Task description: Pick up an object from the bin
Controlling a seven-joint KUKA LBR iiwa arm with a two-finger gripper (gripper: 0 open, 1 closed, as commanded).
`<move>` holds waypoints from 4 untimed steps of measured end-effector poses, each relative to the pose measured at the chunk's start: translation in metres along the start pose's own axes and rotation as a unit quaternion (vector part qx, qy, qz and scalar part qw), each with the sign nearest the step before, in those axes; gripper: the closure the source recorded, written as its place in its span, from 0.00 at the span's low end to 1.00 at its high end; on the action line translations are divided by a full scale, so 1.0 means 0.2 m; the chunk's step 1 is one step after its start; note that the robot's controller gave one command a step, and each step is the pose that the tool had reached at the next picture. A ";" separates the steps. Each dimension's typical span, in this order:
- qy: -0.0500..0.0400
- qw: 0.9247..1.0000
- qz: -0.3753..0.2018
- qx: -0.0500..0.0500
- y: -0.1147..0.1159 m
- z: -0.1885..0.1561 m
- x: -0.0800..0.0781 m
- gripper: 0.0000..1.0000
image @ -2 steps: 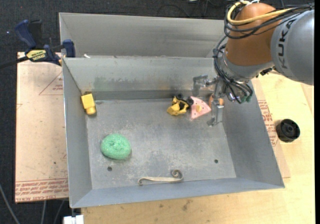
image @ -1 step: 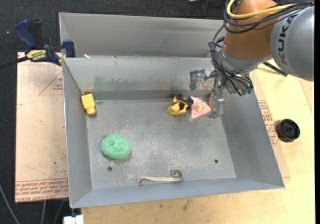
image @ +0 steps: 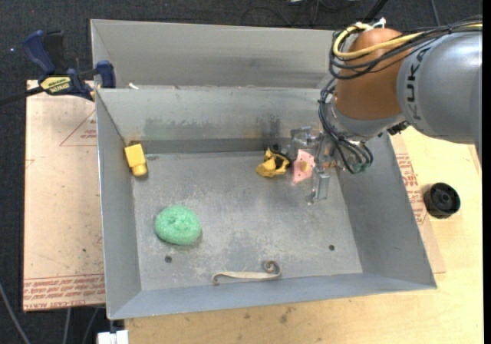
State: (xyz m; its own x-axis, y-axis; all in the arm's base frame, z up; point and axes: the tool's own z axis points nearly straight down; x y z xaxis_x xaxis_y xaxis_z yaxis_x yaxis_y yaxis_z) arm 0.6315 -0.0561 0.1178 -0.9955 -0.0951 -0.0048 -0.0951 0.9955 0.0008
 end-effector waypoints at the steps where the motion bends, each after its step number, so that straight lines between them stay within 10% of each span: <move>1: 0.000 0.998 -0.064 0.000 -0.05 0.10 0.03 0.00; 2: -0.003 0.997 -0.082 0.002 0.02 0.16 -0.07 0.00; 3: -0.010 0.985 -0.174 0.003 0.02 0.19 -0.09 1.00; 4: -0.010 0.985 -0.174 0.003 0.02 0.19 -0.08 1.00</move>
Offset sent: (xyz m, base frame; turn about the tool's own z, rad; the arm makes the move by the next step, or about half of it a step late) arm 0.0228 0.0214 -0.0436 -0.2120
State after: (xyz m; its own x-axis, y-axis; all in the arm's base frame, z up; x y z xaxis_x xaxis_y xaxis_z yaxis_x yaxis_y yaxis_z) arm 0.6482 -0.0507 0.0793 -0.9022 -0.4306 -0.0233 -0.4305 0.9025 -0.0102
